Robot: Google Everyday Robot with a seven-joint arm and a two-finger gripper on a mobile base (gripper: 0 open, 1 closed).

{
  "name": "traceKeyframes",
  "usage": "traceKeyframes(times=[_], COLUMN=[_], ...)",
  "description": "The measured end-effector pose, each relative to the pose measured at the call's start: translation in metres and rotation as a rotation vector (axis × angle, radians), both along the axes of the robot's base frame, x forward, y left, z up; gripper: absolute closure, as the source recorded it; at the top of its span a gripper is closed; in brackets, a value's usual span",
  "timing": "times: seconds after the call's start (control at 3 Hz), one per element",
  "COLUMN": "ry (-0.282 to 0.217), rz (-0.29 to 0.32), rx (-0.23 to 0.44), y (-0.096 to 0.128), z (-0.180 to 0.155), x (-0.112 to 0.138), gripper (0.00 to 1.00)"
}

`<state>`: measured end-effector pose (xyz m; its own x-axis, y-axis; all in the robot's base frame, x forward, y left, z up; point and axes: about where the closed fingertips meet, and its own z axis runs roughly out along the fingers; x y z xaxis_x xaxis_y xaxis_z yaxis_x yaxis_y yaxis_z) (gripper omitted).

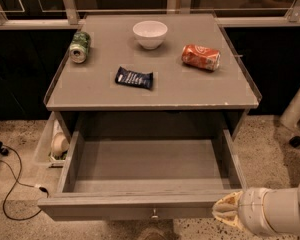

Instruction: Close top drawer

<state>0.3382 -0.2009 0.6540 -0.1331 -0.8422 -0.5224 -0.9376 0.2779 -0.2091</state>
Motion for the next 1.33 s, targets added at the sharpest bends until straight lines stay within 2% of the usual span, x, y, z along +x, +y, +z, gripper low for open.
traceKeyframes(times=[0.33, 0.67, 1.0, 1.33], ry=[0.000, -0.003, -0.010, -0.071], rz=[0.000, -0.008, -0.006, 0.024], rx=[0.000, 0.000, -0.003, -0.040], y=[0.000, -0.002, -0.002, 0.001], z=[0.000, -0.005, -0.006, -0.002], x=[0.000, 0.013, 0.018, 0.065], gripper=[0.35, 0.11, 0.14, 0.37])
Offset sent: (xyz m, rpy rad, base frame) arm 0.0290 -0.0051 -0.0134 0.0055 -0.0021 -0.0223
